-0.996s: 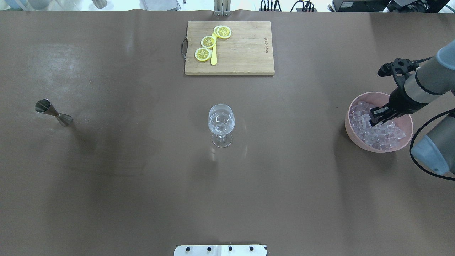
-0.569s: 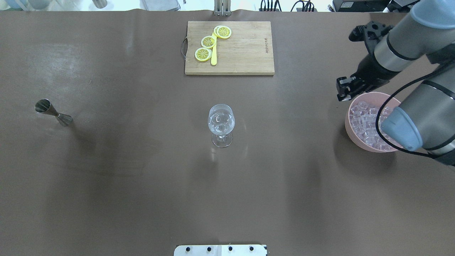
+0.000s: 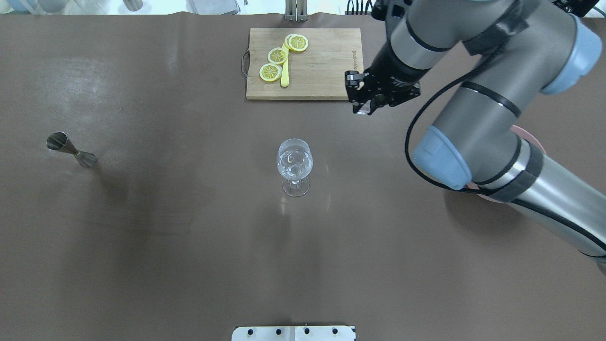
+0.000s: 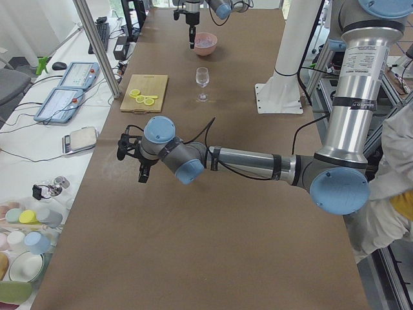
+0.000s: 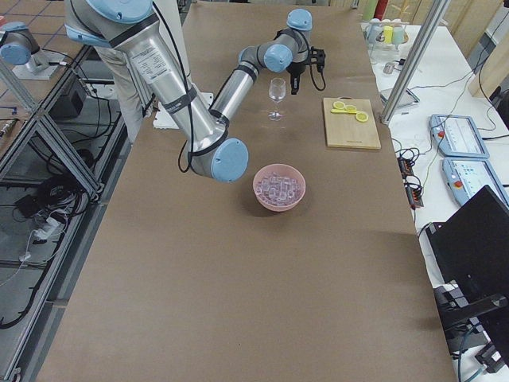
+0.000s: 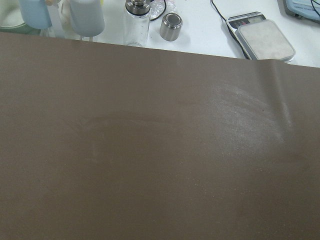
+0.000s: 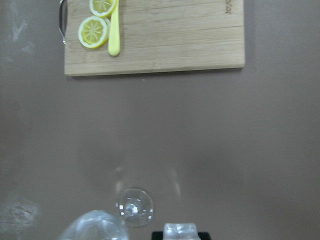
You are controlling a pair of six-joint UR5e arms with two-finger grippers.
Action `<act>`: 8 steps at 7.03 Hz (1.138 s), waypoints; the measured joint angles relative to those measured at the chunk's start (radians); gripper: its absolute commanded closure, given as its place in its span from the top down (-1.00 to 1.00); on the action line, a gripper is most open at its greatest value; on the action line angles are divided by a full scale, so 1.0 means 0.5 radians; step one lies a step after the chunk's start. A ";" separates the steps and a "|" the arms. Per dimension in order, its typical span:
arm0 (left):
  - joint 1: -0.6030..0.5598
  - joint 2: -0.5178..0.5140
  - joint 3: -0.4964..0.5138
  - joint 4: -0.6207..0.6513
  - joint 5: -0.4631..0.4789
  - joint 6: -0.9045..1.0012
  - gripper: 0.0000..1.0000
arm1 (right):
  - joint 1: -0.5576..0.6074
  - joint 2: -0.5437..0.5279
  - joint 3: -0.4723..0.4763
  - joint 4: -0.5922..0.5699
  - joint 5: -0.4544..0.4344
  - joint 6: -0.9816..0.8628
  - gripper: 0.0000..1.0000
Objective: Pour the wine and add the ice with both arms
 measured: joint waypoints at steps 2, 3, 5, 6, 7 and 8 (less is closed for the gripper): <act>-0.001 0.001 0.006 0.008 0.004 -0.016 0.94 | -0.111 0.255 -0.220 0.002 -0.090 0.134 -1.00; -0.001 -0.006 0.009 0.020 0.005 -0.028 0.94 | -0.168 0.321 -0.280 0.002 -0.119 0.179 -1.00; -0.001 -0.023 0.016 0.031 0.007 -0.054 0.94 | -0.252 0.345 -0.308 0.001 -0.136 0.207 -1.00; -0.001 -0.029 0.016 0.031 0.008 -0.071 0.94 | -0.272 0.333 -0.307 0.000 -0.138 0.208 -1.00; -0.001 -0.034 0.016 0.031 0.008 -0.088 0.94 | -0.281 0.322 -0.305 -0.003 -0.137 0.209 -0.96; -0.001 -0.036 0.015 0.032 0.008 -0.098 0.94 | -0.288 0.314 -0.301 -0.014 -0.134 0.209 -0.62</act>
